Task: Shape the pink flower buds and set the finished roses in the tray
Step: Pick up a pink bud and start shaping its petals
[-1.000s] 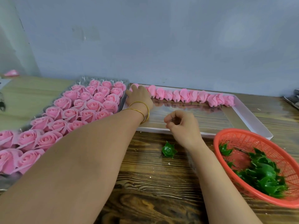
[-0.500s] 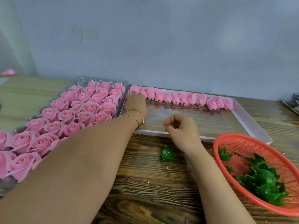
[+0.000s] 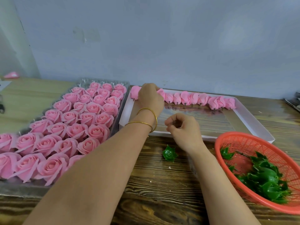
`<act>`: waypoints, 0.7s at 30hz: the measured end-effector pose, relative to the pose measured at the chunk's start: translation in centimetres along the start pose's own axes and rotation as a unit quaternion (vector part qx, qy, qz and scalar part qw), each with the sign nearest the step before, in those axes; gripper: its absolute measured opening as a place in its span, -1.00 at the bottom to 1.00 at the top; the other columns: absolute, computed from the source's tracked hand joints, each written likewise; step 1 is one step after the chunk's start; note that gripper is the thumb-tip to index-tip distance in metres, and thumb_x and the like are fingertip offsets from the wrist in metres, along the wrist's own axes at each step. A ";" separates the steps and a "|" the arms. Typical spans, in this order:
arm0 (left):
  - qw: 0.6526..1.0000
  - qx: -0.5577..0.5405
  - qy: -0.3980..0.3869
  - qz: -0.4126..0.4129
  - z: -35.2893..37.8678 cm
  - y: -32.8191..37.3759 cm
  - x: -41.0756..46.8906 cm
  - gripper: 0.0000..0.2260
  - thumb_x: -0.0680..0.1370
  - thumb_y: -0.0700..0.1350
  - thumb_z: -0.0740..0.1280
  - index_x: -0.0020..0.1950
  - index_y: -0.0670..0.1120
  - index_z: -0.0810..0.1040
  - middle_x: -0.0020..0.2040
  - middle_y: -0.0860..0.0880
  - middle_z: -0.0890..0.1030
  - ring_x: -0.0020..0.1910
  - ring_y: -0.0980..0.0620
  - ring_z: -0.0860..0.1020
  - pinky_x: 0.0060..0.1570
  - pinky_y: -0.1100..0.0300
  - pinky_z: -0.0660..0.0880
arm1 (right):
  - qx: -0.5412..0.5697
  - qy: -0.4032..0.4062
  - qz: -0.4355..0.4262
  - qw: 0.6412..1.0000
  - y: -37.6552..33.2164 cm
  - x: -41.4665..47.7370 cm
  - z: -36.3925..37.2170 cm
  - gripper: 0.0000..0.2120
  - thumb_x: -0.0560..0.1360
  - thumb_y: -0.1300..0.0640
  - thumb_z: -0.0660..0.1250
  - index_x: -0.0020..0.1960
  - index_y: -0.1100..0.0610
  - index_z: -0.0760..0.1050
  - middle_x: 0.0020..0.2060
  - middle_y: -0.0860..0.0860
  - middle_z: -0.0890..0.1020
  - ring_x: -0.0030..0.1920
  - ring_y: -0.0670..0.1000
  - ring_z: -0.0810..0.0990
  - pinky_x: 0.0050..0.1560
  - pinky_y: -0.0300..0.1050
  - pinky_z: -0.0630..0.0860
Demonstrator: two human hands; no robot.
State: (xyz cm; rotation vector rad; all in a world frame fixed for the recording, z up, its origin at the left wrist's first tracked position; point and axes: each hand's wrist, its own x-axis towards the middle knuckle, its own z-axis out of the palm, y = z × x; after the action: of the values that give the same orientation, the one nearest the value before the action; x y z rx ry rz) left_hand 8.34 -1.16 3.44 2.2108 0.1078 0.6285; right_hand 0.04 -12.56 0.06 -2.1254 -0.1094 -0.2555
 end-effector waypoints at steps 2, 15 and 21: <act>0.996 -0.085 0.000 -0.001 -0.3 1.2 -0.8 -0.84 0.49 -0.30 0.28 -0.15 -0.18 0.66 -0.18 -0.17 0.62 -0.13 -0.19 0.53 -0.08 0.04 0.51 | 0.013 0.010 -0.001 1.000 0.0 0.0 0.1 -0.72 0.40 0.40 0.30 -0.22 0.03 0.58 -0.32 -0.05 0.62 -0.24 -0.10 0.61 -0.24 -0.39 0.44; 0.889 -0.428 0.001 -0.160 -3.4 0.6 -8.1 -0.81 0.48 -0.31 0.39 -0.10 -0.01 0.64 -0.10 0.02 0.67 -0.08 0.13 0.64 0.05 0.10 0.59 | 0.150 0.025 -0.018 0.988 -0.8 0.0 -0.1 -0.82 0.45 0.30 0.40 -0.18 0.04 0.55 -0.29 0.04 0.64 -0.14 0.17 0.66 0.02 0.12 0.61; 0.863 -0.470 0.008 -0.184 -3.6 0.3 -9.9 -0.86 0.49 -0.36 0.37 -0.04 -0.16 0.65 -0.09 -0.16 0.69 -0.06 -0.05 0.67 -0.03 0.11 0.61 | 0.166 -0.014 -0.052 0.985 -1.4 -0.4 -0.1 -0.73 0.39 0.41 0.39 -0.24 0.03 0.56 -0.34 -0.08 0.64 -0.26 -0.07 0.61 -0.10 -0.12 0.60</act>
State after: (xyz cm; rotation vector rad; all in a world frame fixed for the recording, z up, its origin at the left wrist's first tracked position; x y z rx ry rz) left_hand -2.01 -1.56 1.65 1.1876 0.1811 0.3577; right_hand -0.61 -11.88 1.19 -1.7943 -0.2612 -0.2501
